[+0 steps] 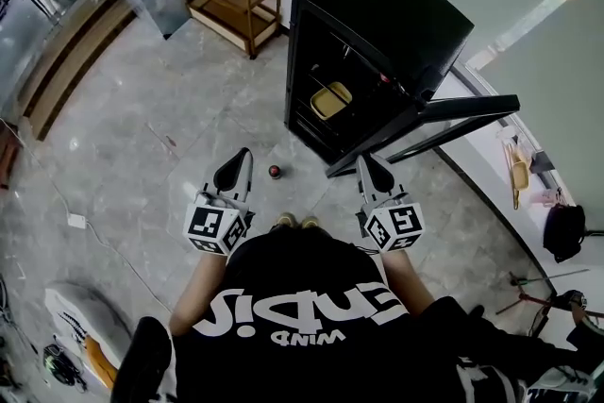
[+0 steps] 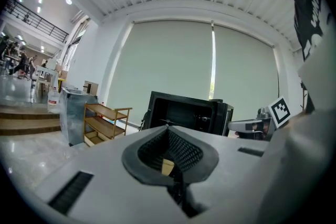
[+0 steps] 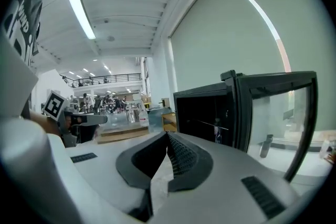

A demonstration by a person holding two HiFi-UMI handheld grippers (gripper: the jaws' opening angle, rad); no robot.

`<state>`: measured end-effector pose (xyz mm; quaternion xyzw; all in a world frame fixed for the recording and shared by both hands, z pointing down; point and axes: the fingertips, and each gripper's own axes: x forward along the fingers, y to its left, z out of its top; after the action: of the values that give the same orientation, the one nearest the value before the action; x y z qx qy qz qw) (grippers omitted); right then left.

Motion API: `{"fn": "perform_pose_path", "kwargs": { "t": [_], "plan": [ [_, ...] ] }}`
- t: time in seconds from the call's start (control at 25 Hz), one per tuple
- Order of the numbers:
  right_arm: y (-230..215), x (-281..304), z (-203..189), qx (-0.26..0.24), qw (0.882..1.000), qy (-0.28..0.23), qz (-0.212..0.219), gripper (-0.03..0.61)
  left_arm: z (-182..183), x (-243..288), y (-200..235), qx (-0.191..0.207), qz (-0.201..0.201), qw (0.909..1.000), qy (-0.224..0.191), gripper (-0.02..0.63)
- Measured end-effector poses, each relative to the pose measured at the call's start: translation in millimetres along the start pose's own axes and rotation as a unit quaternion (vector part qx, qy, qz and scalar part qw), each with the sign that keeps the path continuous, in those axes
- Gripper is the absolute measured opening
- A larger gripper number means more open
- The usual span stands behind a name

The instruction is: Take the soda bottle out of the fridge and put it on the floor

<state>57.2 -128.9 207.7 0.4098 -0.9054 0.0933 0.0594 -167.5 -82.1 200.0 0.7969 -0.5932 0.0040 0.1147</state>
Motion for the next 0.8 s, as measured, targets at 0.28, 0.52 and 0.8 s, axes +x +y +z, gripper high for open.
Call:
{"fn": "perform_pose_path", "kwargs": {
  "t": [0.28,0.52,0.8],
  "plan": [
    [-9,7,-3,-0.002,1.0,-0.006,-0.014,0.023,-2,8,0,0.005,0.012,0.9999,-0.003,0.006],
    [-7,11,-3,0.002,1.0,-0.01,-0.009,0.023,-4,13,-1,0.016,0.018,0.9997,0.004,0.006],
    [-10,10,-2,0.001,1.0,-0.011,-0.005,0.023,-4,16,-4,0.013,0.024,0.9996,0.006,0.006]
  ]
}}
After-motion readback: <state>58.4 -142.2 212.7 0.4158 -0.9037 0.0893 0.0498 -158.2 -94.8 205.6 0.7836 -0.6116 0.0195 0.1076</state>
